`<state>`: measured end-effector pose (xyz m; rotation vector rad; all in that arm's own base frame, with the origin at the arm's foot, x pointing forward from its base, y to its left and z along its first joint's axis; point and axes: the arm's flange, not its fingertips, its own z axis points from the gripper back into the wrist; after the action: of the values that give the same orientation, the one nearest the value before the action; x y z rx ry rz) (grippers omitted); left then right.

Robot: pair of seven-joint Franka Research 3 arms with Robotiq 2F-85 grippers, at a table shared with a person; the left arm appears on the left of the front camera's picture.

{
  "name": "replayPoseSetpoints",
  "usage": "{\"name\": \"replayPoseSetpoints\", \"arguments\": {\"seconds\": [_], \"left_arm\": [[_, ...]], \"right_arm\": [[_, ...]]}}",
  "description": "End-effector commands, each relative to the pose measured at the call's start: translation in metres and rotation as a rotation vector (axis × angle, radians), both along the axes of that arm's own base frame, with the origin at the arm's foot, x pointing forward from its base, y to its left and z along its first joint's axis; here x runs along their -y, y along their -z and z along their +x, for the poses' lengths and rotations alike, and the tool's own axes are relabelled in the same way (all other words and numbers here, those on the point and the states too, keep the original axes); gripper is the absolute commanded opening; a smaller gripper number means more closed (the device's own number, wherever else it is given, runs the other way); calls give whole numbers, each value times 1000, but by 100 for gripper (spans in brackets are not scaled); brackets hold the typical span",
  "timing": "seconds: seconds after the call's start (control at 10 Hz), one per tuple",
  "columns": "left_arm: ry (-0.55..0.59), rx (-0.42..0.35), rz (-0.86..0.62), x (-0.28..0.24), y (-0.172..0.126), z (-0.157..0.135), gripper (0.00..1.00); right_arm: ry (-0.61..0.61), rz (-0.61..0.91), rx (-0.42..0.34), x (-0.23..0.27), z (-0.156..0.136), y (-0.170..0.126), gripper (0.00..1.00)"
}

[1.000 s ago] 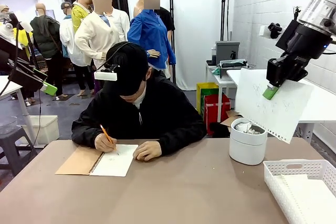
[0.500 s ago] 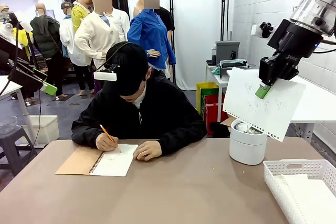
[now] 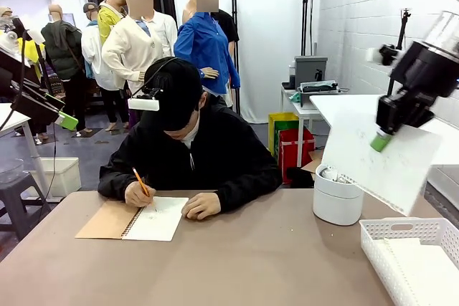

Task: Sort the paper based on its condition.
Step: If a person hands you a paper, place it in the Organizing basket , and if it's crumpled, put it in the Trash can.

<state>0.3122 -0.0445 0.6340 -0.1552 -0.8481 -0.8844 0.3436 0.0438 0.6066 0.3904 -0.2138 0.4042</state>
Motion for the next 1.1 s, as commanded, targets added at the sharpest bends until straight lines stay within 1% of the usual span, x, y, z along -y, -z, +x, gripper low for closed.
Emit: {"name": "replayPoseSetpoints", "arguments": {"seconds": [0.0, 0.2, 0.3, 0.4, 0.5, 0.7, 0.8, 0.9, 1.0], "left_arm": [[-13, 2, 3, 0, 0, 0, 100], [-13, 2, 3, 0, 0, 0, 100], [-13, 2, 3, 0, 0, 0, 100], [-13, 2, 3, 0, 0, 0, 100], [-13, 2, 3, 0, 0, 0, 100], [-13, 2, 3, 0, 0, 0, 100], [-13, 2, 3, 0, 0, 0, 100], [-13, 2, 3, 0, 0, 0, 100], [-13, 2, 3, 0, 0, 0, 100]], "right_arm": [[109, -50, -13, 25, -23, 22, 0], [171, -93, -49, 48, -24, 48, 0], [207, -120, -59, 56, -27, 67, 0], [234, -141, -88, 64, -24, 82, 0], [259, -147, -108, 69, -19, 98, 0], [277, -158, -136, 72, -19, 122, 0], [307, -156, -149, 73, -17, 127, 0], [307, -41, -235, 64, -19, 111, 0], [268, -139, -149, 72, -20, 123, 0]]}}
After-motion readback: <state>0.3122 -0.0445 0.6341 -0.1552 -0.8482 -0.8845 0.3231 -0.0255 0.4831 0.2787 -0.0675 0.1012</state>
